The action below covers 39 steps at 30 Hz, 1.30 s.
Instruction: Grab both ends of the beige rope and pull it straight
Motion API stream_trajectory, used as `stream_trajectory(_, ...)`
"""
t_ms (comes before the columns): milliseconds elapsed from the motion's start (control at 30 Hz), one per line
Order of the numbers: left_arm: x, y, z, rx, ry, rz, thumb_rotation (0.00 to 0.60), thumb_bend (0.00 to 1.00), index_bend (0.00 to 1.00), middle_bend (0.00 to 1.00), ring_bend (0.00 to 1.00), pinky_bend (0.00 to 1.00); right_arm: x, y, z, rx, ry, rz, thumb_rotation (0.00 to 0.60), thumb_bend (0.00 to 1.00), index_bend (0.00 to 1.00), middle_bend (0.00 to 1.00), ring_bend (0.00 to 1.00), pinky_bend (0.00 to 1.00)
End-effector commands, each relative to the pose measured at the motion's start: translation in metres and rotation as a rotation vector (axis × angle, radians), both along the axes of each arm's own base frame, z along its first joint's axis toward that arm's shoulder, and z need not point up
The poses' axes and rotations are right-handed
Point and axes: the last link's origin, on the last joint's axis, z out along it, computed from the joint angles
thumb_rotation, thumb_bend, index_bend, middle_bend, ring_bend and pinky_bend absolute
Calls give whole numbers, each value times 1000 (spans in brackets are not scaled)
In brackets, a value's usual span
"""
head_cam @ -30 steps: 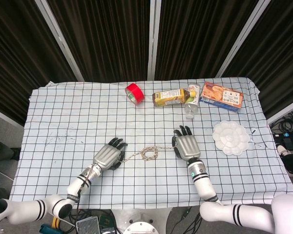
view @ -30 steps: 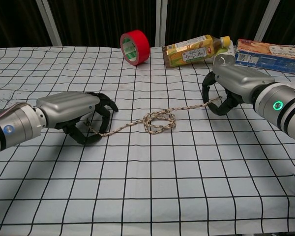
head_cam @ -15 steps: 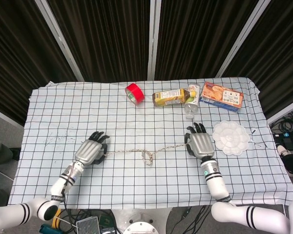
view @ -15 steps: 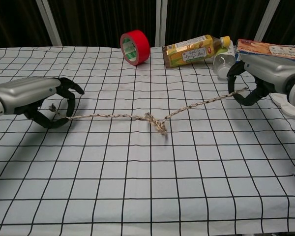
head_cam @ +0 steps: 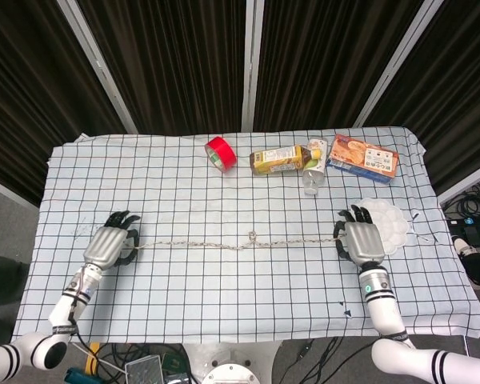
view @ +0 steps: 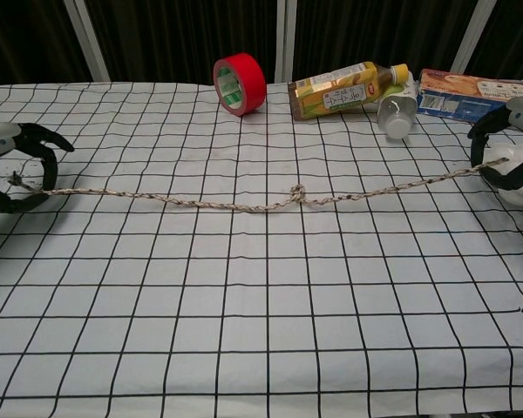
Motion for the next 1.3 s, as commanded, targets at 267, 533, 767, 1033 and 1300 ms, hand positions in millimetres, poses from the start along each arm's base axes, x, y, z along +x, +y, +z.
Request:
stream_trajectory(267, -16, -5, 5, 12, 0, 36, 600, 399, 577, 129, 0, 0, -18, 3, 9, -19, 8, -42, 600, 461, 563, 181, 0, 0)
stream_trajectory(533, -22, -4, 7, 22, 3, 51, 600, 399, 577, 129, 0, 0, -28, 2, 15, -42, 27, -67, 600, 461, 563, 181, 0, 0)
stream_trajectory(767, -27, -4, 11, 34, 3, 68, 600, 398, 577, 129, 0, 0, -38, 2, 19, -50, 37, -96, 600, 461, 564, 181, 0, 0)
stream_trajectory(1033, -29, -4, 7, 25, 1, 72, 600, 398, 577, 129, 0, 0, -40, 2, 11, -34, 31, -95, 600, 460, 571, 178, 0, 0)
stream_trajectory(1300, -31, -2, 2, 14, 4, 77, 600, 397, 560, 129, 0, 0, -39, 3, 3, -31, 30, -90, 600, 461, 557, 168, 0, 0)
